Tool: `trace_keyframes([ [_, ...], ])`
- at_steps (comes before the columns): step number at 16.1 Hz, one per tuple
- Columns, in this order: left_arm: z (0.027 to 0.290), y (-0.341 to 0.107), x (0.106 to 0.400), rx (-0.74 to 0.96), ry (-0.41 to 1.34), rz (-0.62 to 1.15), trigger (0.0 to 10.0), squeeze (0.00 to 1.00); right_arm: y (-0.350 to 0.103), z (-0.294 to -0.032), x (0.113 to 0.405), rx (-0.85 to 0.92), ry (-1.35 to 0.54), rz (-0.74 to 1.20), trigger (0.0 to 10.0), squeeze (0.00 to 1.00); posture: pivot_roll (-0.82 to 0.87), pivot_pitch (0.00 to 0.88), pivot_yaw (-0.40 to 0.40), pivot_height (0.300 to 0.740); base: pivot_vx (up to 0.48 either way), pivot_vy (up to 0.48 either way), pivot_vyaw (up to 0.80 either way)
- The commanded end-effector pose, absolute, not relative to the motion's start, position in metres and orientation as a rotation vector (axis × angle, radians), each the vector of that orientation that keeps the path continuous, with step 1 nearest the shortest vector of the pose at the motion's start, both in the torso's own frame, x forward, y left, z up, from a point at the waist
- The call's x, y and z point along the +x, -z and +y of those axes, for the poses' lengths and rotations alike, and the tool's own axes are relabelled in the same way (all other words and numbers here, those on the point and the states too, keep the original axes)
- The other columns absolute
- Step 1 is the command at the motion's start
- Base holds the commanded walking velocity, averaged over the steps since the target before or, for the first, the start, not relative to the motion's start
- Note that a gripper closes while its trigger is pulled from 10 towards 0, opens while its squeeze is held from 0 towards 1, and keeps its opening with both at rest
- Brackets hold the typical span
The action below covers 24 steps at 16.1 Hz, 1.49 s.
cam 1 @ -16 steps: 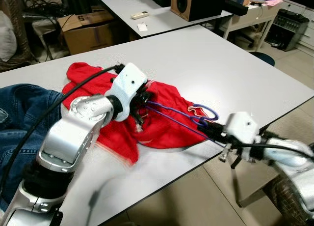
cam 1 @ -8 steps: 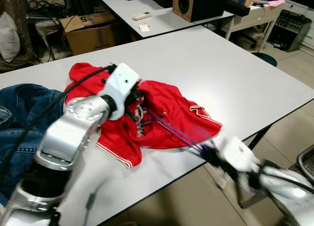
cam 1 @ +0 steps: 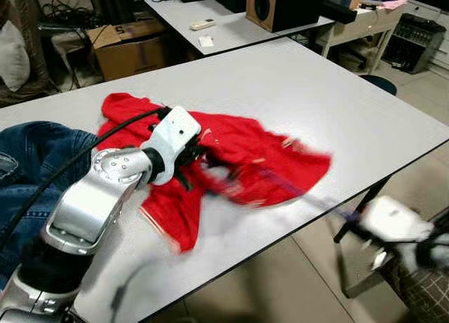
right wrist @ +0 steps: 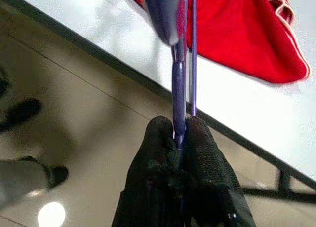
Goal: Hang hanger
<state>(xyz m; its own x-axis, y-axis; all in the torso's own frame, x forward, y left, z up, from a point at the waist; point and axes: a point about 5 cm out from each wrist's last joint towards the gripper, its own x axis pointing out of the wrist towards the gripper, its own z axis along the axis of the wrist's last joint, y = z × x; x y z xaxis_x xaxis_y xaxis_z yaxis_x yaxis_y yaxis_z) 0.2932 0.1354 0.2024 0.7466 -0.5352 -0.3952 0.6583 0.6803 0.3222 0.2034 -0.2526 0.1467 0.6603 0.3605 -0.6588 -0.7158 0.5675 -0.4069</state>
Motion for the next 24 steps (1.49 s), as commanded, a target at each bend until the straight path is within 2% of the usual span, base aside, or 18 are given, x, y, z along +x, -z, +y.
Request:
trace_keyframes([
  [1, 0.136, -0.204, 0.291, 0.484, 0.684, 0.277, 5.9, 0.0, -0.139, -0.264, 0.2, -0.702, -0.634, 0.639, 10.0, 0.0, -0.04, 0.039, 0.051, 0.74, 0.0, 0.0, 0.0],
  [2, 0.135, -0.202, 0.288, 0.491, 0.705, 0.286, 9.2, 0.0, -0.146, -0.276, 0.206, -0.727, -0.588, 0.635, 10.0, 0.0, -0.04, 0.038, 0.042, 0.74, 0.0, 0.0, 0.0],
  [3, 0.134, -0.201, 0.285, 0.493, 0.724, 0.296, 10.0, 0.0, -0.15, -0.281, 0.21, -0.74, -0.557, 0.618, 10.0, 0.0, -0.04, 0.038, 0.04, 0.74, 0.0, 0.0, 0.0],
  [5, 0.128, -0.194, 0.277, 0.487, 0.766, 0.321, 10.0, 0.0, -0.159, -0.28, 0.218, -0.761, -0.574, 0.556, 10.0, 0.0, -0.03, 0.038, 0.034, 0.74, 0.0, 0.0, 0.0],
  [7, 0.124, -0.19, 0.274, 0.478, 0.769, 0.322, 10.0, 0.0, -0.167, -0.262, 0.219, -0.689, -0.671, 0.446, 10.0, 0.0, -0.03, 0.039, 0.031, 0.74, 0.0, 0.0, 0.0],
  [8, 0.123, -0.188, 0.273, 0.466, 0.757, 0.321, 7.8, 0.0, -0.176, -0.252, 0.22, -0.615, -0.72, 0.369, 10.0, 0.0, -0.03, 0.041, 0.03, 0.74, 0.0, 0.0, 0.0],
  [9, 0.121, -0.184, 0.275, 0.451, 0.731, 0.311, 0.0, 0.0, -0.184, -0.243, 0.218, -0.543, -0.771, 0.332, 10.0, 0.0, -0.03, 0.041, 0.031, 0.74, 0.0, 0.0, 0.0],
  [10, 0.121, -0.184, 0.275, 0.451, 0.731, 0.311, 0.0, 0.0, -0.184, -0.243, 0.218, -0.543, -0.771, 0.332, 10.0, 0.0, -0.03, 0.041, 0.031, 0.74, 0.0, 0.0, 0.0],
  [13, 0.12, -0.186, 0.278, 0.433, 0.666, 0.288, 0.0, 0.0, -0.181, -0.238, 0.202, -0.535, -0.925, 0.38, 10.0, 0.0, -0.03, 0.044, 0.026, 0.74, 0.0, 0.0, 0.0],
  [21, 0.12, -0.193, 0.284, 0.415, 0.589, 0.234, 0.0, 0.0, -0.189, -0.253, 0.183, -0.405, -0.976, 0.478, 10.0, 0.0, -0.03, 0.051, 0.019, 0.74, 0.0, 0.0, 0.0],
  [24, 0.114, -0.2, 0.282, 0.394, 0.622, 0.18, 0.0, 0.0, -0.187, -0.261, 0.185, -0.366, -0.907, 0.496, 10.0, 0.0, -0.04, 0.054, 0.014, 0.74, 0.0, 0.0, 0.0],
])
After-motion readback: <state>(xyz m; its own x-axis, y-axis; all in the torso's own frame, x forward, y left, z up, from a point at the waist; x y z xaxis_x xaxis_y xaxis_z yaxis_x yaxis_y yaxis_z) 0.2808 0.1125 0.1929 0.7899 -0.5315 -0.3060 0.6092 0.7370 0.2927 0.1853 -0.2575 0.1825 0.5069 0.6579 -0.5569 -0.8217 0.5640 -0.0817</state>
